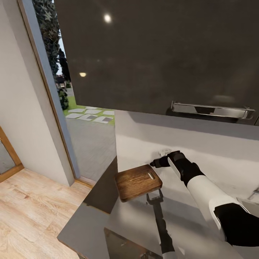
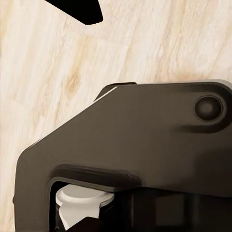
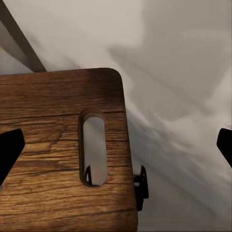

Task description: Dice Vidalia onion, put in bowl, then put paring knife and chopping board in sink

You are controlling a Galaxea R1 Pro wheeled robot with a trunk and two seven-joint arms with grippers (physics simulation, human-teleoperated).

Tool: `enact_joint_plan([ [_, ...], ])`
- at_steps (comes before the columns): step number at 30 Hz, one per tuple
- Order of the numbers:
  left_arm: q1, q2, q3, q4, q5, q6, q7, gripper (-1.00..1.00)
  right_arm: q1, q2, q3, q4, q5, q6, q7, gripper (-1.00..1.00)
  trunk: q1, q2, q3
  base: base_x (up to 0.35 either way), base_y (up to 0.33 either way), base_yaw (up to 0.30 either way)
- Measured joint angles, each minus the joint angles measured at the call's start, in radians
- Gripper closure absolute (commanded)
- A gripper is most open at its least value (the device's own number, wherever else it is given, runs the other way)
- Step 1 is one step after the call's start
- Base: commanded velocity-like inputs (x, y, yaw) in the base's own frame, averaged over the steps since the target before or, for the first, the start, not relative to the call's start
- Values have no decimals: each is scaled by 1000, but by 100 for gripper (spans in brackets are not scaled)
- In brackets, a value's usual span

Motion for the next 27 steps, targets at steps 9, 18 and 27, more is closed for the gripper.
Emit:
enact_joint_plan([
  [9, 0, -2, 0, 0, 0, 0, 1, -100, 0, 0, -1, 0, -1, 91, 0, -100, 0, 0, 0, 0, 0, 0],
  [18, 0, 2, 0, 0, 0, 0, 1, -100, 0, 0, -2, 0, -1, 97, -1, -100, 0, 0, 0, 0, 0, 0],
  [27, 0, 2, 0, 0, 0, 0, 1, -100, 0, 0, -2, 0, 0, 95, -2, -100, 0, 0, -2, 0, 0, 0],
])
